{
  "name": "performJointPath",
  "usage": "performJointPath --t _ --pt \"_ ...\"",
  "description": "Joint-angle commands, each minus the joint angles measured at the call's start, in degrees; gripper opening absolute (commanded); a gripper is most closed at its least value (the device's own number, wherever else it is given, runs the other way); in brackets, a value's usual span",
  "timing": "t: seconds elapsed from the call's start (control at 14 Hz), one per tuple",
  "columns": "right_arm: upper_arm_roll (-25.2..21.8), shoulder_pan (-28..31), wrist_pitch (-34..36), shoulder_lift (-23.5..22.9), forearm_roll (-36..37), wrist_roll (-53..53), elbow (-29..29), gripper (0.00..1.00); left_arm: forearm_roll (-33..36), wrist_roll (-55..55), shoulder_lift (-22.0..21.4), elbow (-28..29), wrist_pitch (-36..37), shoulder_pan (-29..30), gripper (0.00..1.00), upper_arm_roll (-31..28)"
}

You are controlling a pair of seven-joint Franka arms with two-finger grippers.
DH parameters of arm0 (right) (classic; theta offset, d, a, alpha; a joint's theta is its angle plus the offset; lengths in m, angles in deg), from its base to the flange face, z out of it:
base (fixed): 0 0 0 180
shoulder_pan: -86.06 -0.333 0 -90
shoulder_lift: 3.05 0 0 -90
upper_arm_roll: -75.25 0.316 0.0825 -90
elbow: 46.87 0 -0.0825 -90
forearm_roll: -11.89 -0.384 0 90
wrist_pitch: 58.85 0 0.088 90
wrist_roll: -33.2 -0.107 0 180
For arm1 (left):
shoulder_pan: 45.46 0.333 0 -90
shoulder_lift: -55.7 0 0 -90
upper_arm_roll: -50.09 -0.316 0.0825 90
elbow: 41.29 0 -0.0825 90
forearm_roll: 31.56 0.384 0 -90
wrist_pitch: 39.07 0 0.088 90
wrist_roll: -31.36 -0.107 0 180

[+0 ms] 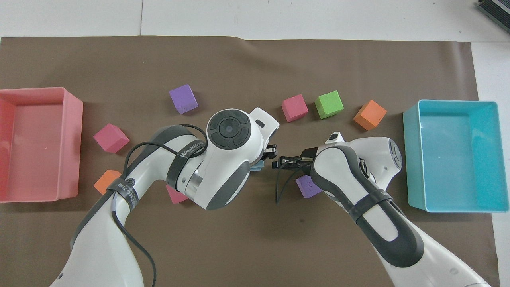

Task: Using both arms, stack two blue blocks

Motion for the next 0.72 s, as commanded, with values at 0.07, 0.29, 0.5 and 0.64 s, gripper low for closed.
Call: performJointPath --t 0.07,0.29,0.5,0.64 --pt "0.31 0.44 -0.90 0.28 -2.58 3.35 0.76 0.00 -0.14 0.54 0.04 -0.18 0.55 -0.69 0.00 -0.50" --pt "0.31 0.44 -0.90 0.28 -2.58 3.35 0.76 0.00 -0.14 0.63 -0.05 -0.26 1.08 -0.87 0.00 -0.50" --pt "0.31 0.44 -0.90 0.28 -2.58 3.35 0.76 0.00 -0.14 0.63 -0.05 -0.70 1.34 -0.96 0.00 -0.50" --pt "0.31 0.44 -0.90 0.28 -2.58 3.35 0.76 0.00 -0.14 0.72 -0.22 -0.97 1.87 -1.13 0.00 -0.50"
